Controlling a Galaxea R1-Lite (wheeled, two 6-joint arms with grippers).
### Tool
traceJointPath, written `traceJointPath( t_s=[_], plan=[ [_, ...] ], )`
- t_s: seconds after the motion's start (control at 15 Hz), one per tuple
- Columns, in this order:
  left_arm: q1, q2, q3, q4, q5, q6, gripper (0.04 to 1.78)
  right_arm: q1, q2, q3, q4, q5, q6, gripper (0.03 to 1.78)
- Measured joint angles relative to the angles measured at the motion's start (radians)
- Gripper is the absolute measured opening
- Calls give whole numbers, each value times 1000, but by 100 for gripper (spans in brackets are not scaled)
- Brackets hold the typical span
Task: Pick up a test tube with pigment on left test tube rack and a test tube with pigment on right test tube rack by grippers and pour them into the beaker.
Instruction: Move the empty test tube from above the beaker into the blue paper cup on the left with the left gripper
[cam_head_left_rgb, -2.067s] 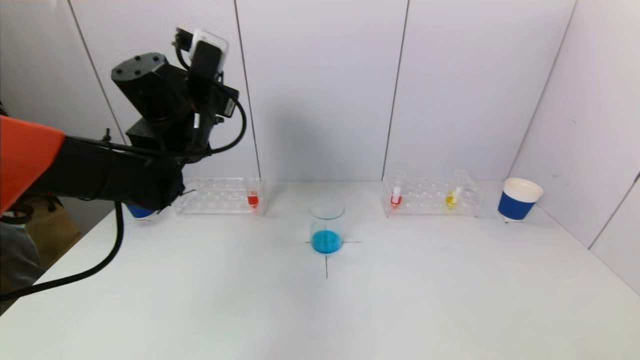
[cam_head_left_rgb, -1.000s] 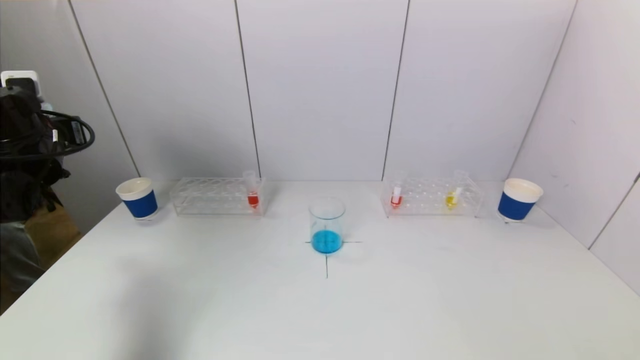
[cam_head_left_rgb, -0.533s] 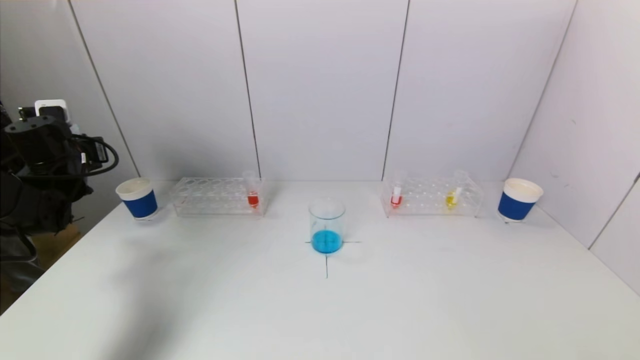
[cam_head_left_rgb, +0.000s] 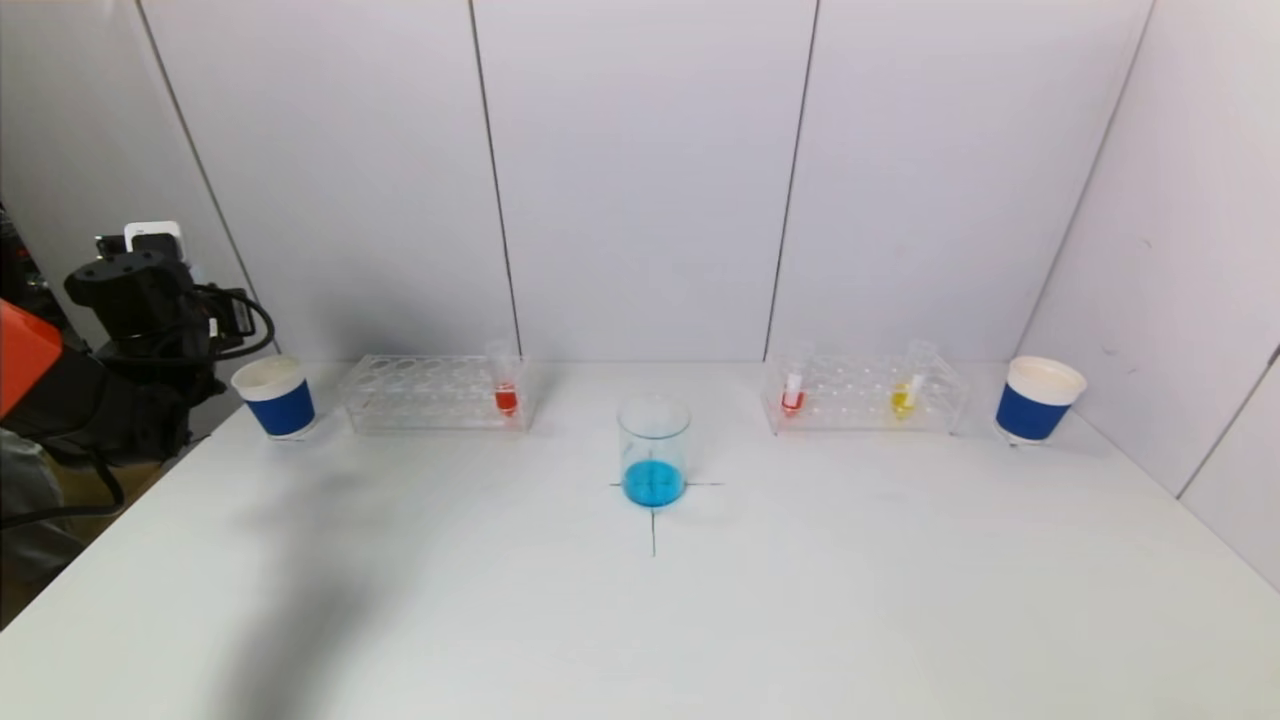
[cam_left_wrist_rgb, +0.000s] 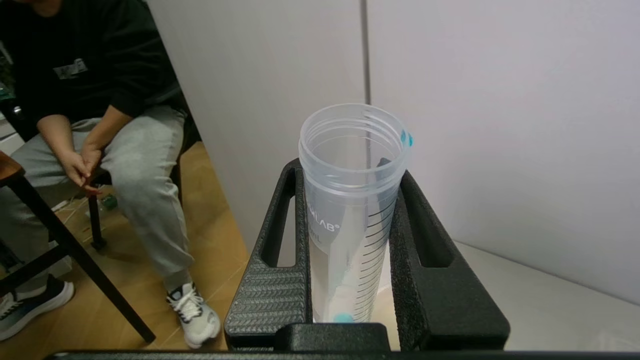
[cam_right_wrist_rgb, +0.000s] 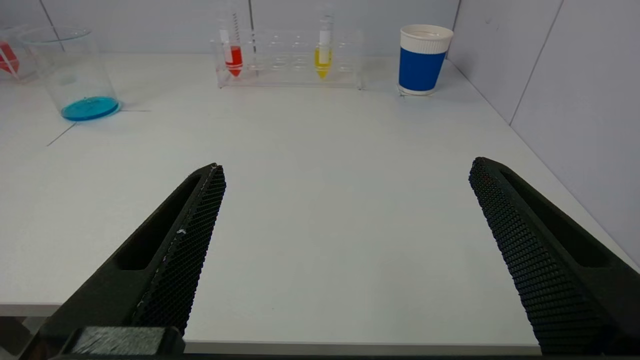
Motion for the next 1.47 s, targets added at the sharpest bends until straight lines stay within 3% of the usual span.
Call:
traceJointPath(
  t_s=[1.47],
  plan=[
    [-30,153,-65,16,-58,-36,45,0,0,0,0,0,0,177]
  ],
)
